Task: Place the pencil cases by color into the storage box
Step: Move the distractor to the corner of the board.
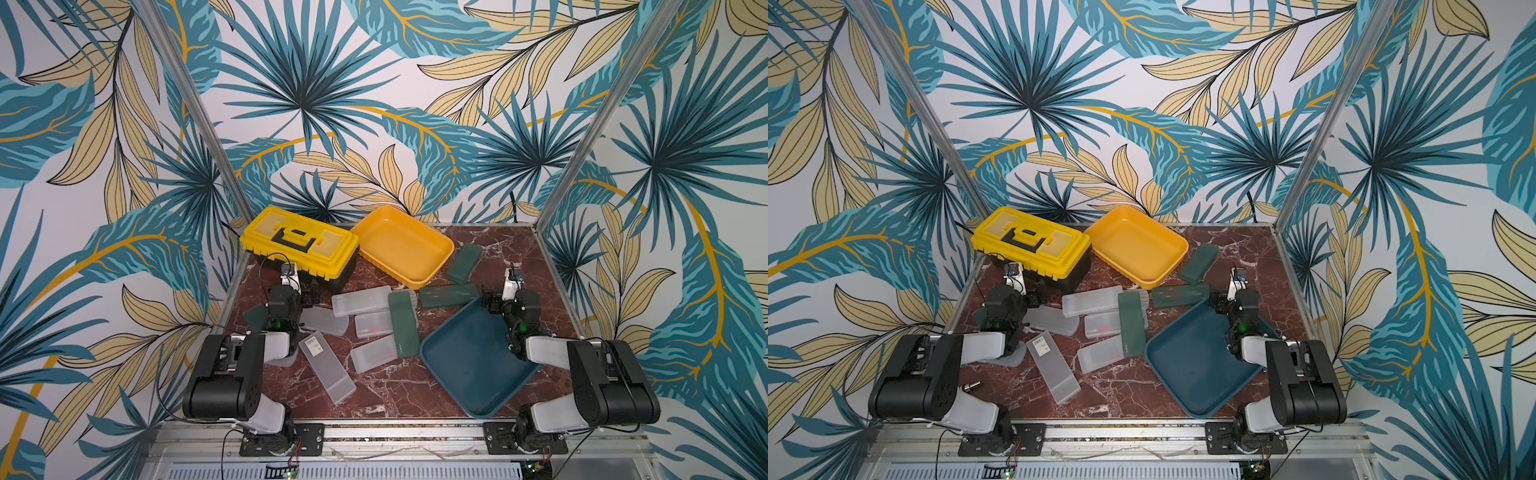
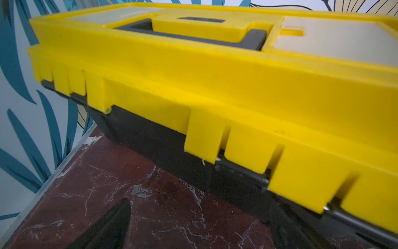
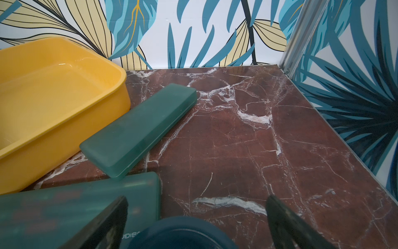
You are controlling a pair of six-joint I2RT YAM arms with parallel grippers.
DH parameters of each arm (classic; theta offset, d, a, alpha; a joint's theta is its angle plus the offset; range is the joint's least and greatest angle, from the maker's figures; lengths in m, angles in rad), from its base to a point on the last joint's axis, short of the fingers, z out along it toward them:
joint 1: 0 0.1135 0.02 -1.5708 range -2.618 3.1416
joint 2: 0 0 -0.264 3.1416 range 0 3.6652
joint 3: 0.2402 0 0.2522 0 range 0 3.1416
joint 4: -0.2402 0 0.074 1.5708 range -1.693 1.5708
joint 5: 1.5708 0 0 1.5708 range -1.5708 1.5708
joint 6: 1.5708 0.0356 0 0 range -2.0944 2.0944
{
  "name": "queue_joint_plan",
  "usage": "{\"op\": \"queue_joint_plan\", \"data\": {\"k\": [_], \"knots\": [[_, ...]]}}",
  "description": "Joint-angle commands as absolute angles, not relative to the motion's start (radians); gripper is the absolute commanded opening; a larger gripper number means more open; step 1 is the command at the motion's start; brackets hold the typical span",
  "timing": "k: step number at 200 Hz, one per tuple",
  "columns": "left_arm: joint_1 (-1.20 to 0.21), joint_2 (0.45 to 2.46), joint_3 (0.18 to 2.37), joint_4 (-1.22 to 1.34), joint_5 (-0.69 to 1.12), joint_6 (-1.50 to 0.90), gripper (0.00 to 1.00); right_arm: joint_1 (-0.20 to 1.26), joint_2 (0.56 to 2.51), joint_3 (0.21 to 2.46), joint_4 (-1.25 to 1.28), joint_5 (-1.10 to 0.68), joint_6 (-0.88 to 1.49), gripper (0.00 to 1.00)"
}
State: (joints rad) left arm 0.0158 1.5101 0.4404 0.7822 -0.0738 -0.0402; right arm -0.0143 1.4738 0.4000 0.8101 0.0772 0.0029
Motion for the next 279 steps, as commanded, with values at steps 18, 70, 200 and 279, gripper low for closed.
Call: {"op": "queue_joint_plan", "data": {"k": [18,70,200,279], "knots": [[0.013,1.519,0.42,0.802,-0.083,-0.029,1.0,-0.02,1.474,0.408,0.795,0.072,0.004,0.99],[0.015,1.517,0.423,0.793,-0.076,-0.031,0.99,-0.02,1.473,0.408,0.795,0.073,0.001,0.99],[0.018,1.518,0.422,0.794,-0.072,-0.032,0.99,-0.02,1.47,0.403,0.796,0.072,-0.002,0.99],[0.015,1.506,0.428,0.793,-0.102,-0.04,0.96,-0.02,1.455,0.396,0.802,0.098,0.008,0.99]]}}
